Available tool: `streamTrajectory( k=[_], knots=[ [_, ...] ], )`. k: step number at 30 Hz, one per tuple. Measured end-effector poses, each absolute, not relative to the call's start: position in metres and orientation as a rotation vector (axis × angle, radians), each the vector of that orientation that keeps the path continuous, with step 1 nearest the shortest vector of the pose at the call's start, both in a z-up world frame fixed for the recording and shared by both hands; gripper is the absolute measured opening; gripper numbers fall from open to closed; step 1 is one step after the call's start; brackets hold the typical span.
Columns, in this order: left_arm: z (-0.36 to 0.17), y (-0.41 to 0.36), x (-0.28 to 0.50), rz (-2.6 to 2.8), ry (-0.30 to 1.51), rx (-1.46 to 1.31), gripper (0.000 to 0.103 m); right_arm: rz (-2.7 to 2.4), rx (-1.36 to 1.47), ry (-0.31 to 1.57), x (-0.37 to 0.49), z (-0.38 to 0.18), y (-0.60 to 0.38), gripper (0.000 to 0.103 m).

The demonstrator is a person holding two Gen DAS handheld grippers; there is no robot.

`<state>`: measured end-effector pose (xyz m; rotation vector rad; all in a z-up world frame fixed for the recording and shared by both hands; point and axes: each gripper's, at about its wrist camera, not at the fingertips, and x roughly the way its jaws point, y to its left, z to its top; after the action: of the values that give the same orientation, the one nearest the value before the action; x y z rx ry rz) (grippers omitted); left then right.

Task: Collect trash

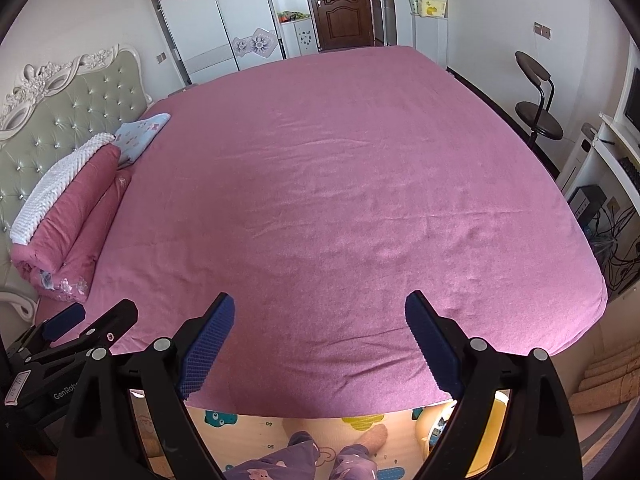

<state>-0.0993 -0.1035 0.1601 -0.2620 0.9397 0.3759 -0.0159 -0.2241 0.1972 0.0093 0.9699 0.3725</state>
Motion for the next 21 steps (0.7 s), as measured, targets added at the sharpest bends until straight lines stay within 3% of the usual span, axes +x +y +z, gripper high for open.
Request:
streamTrajectory(
  k=[21],
  knots=[
    [0.166, -0.105, -0.090, 0.323, 0.924, -0.265, 0.099, 0.333, 0.031, 0.977, -0.016, 0.196, -0.227, 0.085]
  ],
)
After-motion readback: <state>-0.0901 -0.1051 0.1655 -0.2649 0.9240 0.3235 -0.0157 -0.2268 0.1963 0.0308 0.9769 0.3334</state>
